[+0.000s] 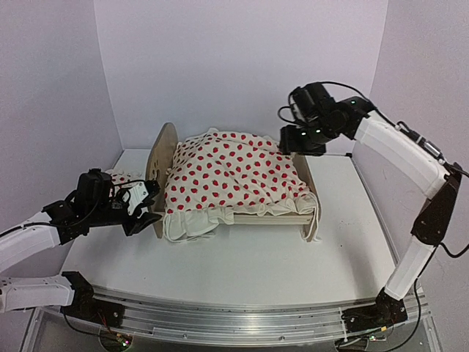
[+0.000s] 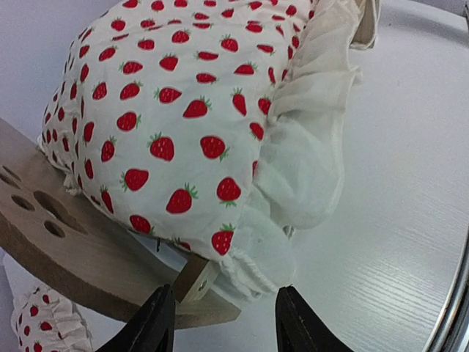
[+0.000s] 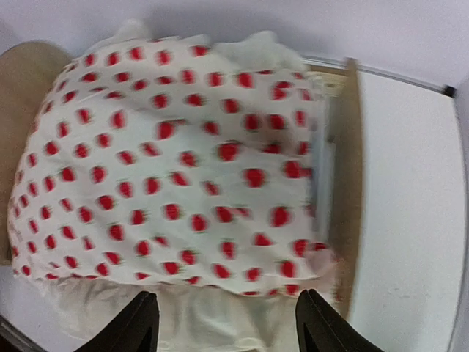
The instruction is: Set up the pet bed
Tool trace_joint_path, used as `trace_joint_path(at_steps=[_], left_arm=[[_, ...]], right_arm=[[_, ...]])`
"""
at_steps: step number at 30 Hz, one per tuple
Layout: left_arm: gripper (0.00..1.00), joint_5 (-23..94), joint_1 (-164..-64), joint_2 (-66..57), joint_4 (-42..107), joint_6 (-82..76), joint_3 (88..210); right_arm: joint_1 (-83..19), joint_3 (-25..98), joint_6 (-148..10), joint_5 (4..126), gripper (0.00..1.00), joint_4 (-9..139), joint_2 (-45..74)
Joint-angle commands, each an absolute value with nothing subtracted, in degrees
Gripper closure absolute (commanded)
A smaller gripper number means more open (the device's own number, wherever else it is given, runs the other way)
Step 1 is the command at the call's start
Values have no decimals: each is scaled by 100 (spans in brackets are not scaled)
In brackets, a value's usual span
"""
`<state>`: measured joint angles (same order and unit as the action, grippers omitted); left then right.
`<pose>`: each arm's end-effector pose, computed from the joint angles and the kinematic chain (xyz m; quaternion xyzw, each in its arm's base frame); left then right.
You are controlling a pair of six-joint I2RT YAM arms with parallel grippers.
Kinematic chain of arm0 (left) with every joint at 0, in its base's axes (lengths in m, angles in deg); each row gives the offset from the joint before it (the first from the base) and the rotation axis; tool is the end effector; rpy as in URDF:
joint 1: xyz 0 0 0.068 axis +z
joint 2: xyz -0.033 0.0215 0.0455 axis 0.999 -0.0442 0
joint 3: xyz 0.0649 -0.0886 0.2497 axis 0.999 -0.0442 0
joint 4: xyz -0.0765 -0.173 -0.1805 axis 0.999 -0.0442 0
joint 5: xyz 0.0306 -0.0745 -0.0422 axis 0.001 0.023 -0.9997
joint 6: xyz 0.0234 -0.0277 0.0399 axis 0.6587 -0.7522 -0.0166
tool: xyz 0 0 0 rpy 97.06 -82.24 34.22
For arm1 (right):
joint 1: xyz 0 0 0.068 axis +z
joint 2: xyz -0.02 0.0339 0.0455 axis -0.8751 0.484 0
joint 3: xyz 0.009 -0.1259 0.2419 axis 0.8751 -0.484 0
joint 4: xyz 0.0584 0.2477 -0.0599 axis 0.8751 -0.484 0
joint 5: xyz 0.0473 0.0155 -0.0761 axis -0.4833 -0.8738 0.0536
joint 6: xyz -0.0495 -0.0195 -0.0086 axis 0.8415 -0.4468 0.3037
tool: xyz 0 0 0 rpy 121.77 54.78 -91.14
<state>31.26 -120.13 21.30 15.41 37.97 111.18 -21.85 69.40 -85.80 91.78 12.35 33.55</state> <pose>0.1601 -0.1117 0.2513 0.4913 0.7131 -0.1086 0.4881 0.2984 0.2281 0.3926 -0.0596 0.9105 0.0634 0.4043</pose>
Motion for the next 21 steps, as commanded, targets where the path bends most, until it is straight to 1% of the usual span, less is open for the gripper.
trace_joint_path(at_steps=[1,4,6,8,11,13,17,21], left_arm=[[56,3951,-11991,2381,2252,3676,10589],[61,4013,-11992,2382,2433,3991,10205],[63,4013,-11989,2369,2600,4167,9971],[63,3821,-11990,2324,2756,4372,9788],[63,3364,-11993,2196,2993,4816,9601],[62,3372,-11986,2064,3468,4868,9438],[63,3585,-11990,1612,4300,4674,9301],[64,3650,-11990,1215,4957,4517,9149]], right_arm=[[-1080,7440,-8718,8803,39,1964,4124],[-545,7406,-8703,8604,42,2697,4366],[-200,7150,-8663,8424,43,3325,4454],[56,6859,-8625,8338,43,3881,4508],[375,6260,-8728,8374,48,4811,4509],[623,5817,-8621,8393,51,5530,4523],[973,5516,-8435,8497,57,6062,4850],[1103,5411,-8524,8463,65,6571,5334]])
